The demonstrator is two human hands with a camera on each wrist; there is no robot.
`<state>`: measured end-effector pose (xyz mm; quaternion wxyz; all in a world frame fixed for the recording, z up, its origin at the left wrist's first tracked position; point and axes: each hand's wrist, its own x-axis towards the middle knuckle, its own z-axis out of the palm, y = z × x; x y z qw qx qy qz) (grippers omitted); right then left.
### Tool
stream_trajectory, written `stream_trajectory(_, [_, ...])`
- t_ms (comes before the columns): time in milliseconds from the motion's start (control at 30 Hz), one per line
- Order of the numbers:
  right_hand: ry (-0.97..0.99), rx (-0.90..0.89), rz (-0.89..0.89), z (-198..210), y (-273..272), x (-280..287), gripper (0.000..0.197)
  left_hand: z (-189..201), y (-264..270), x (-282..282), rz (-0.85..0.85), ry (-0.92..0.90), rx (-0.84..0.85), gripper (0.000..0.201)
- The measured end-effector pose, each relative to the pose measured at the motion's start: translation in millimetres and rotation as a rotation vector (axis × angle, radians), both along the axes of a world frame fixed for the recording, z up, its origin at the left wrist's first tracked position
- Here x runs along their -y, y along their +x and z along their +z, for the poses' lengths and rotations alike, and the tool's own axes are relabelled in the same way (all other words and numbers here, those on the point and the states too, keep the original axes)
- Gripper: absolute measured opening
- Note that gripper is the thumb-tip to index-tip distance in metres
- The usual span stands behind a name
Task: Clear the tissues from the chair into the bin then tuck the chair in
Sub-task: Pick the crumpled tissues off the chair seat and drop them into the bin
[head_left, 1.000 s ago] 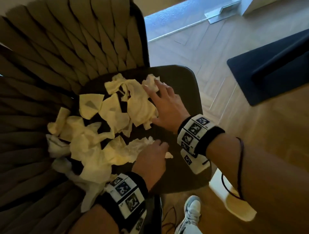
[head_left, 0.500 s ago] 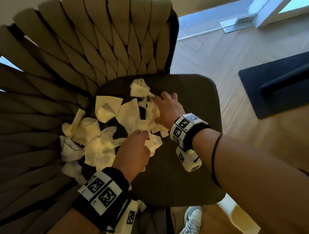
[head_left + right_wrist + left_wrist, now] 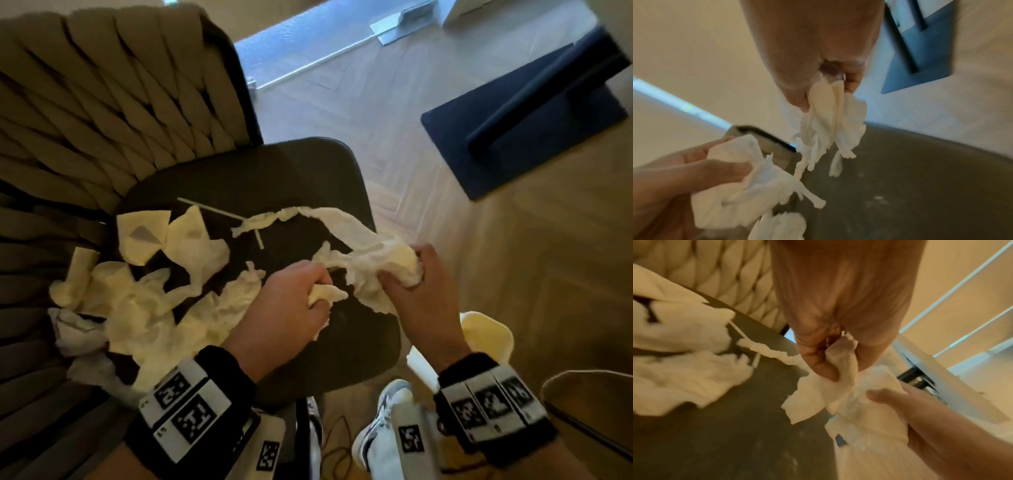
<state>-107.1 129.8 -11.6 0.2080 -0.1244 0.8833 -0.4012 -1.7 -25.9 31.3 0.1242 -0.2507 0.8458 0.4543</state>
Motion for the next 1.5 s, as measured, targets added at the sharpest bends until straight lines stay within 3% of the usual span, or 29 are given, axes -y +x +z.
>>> stream_trajectory(167, [0.008,0.044,-0.296,-2,8,-127,0.038,6,-42,-89,-0.207,0.165,-0.085,0.011])
stream_trajectory(333, [0.083,0.061,-0.546,-21,21,-250,0.035,-11,-82,-205,-0.422,0.307,-0.054,0.005])
stream_trajectory(467, [0.182,0.082,-0.653,-60,31,-320,0.034,-35,-102,-285,-0.485,0.416,0.016,0.005])
stream_trajectory(500, [0.200,0.129,-0.708,-81,32,-354,0.034,-50,-115,-329,-0.523,0.427,0.069,0.006])
stream_trajectory(600, [0.258,0.206,-0.685,-118,29,-350,0.034,-82,-117,-339,-0.453,0.411,0.098,0.009])
stream_trajectory(767, [0.220,0.380,-0.698,-206,24,-364,0.031,-177,-118,-386,-0.420,0.218,0.194,0.007])
stream_trajectory(867, [0.097,0.533,-0.756,-235,17,-368,0.047,-229,-110,-400,-0.430,0.068,0.197,0.010])
stream_trajectory(933, [0.003,0.585,-0.755,-243,12,-368,0.061,-252,-107,-407,-0.413,0.016,0.216,0.019])
stream_trajectory(1033, [0.011,0.580,-0.715,-244,10,-373,0.052,-272,-101,-416,-0.509,0.058,0.376,0.052])
stream_trajectory(1100, [0.078,0.539,-0.704,-240,11,-378,0.046,-275,-97,-418,-0.627,0.046,0.483,0.068])
stream_trajectory(1167, [0.112,0.520,-0.684,-230,13,-381,0.039,-270,-94,-414,-0.665,-0.014,0.529,0.071])
stream_trajectory(1333, [0.147,0.445,-0.520,-194,13,-361,0.023,-231,-90,-376,-0.657,-0.111,0.527,0.037])
stream_trajectory(1400, [0.121,0.426,-0.407,-176,11,-336,0.020,-204,-89,-350,-0.584,-0.117,0.488,0.020])
stream_trajectory(1500, [0.060,0.395,-0.197,-150,5,-288,0.017,-154,-93,-307,-0.422,-0.108,0.473,0.010])
